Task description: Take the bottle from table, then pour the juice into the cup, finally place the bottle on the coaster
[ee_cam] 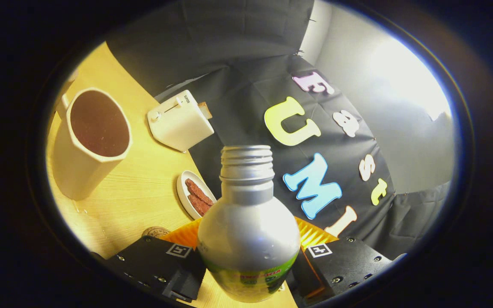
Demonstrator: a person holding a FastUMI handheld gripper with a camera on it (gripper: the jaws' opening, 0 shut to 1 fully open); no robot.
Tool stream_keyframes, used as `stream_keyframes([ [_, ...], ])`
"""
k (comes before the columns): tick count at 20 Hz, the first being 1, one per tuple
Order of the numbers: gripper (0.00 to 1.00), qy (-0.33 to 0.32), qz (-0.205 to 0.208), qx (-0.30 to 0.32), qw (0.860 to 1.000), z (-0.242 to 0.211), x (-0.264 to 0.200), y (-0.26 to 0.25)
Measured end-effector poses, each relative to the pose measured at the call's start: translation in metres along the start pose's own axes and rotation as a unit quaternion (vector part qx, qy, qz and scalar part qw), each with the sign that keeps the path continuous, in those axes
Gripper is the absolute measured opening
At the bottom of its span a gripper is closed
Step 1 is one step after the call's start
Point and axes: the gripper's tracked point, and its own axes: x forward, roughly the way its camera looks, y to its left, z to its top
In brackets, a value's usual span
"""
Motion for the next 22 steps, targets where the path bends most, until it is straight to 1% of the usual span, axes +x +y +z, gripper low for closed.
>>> stream_keyframes([
  [7,0.83,-0.019,0.008,-0.079,0.997,0.011,0.009,0.010],
  [9,0.83,-0.028,0.016,-0.095,0.995,0.013,0.011,0.017],
  [12,0.83,-0.047,0.013,-0.126,0.991,0.022,0.009,0.018],
  [17,0.83,-0.067,0.012,-0.177,0.982,0.031,0.011,0.021],
  [22,0.83,-0.087,0.009,-0.237,0.968,0.039,0.015,0.016],
])
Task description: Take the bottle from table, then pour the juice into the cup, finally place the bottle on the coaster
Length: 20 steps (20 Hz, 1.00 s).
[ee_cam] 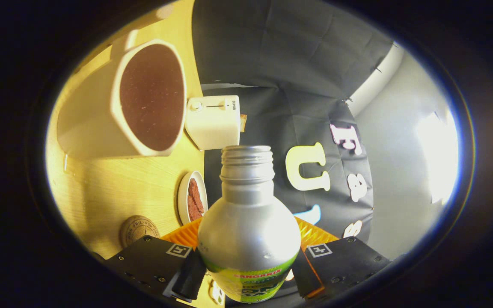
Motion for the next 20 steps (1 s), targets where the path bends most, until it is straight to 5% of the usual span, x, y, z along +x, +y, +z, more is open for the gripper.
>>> stream_keyframes([
  [20,0.83,-0.032,-0.026,-0.114,0.993,0.008,0.001,-0.016],
])
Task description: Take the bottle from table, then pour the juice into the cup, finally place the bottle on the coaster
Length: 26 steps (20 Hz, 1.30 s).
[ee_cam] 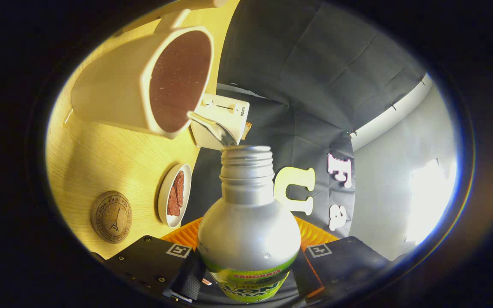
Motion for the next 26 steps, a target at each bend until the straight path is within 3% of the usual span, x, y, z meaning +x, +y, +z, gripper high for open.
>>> stream_keyframes([
  [26,0.83,-0.016,-0.027,-0.087,0.996,0.003,0.005,-0.014],
])
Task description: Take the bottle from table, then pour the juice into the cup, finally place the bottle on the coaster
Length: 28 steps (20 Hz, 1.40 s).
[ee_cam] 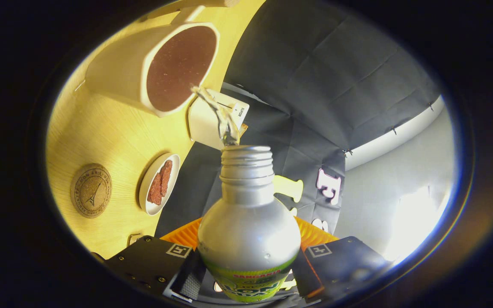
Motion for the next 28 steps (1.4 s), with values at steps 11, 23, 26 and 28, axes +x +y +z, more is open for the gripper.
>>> stream_keyframes([
  [11,0.82,-0.013,0.004,-0.040,0.999,0.007,-0.002,-0.001],
  [23,0.82,-0.045,0.008,-0.107,0.993,0.025,-0.024,0.004],
  [26,0.82,-0.050,0.015,-0.122,0.991,0.027,-0.027,0.007],
  [28,0.82,-0.052,0.019,-0.132,0.990,0.028,-0.028,0.006],
])
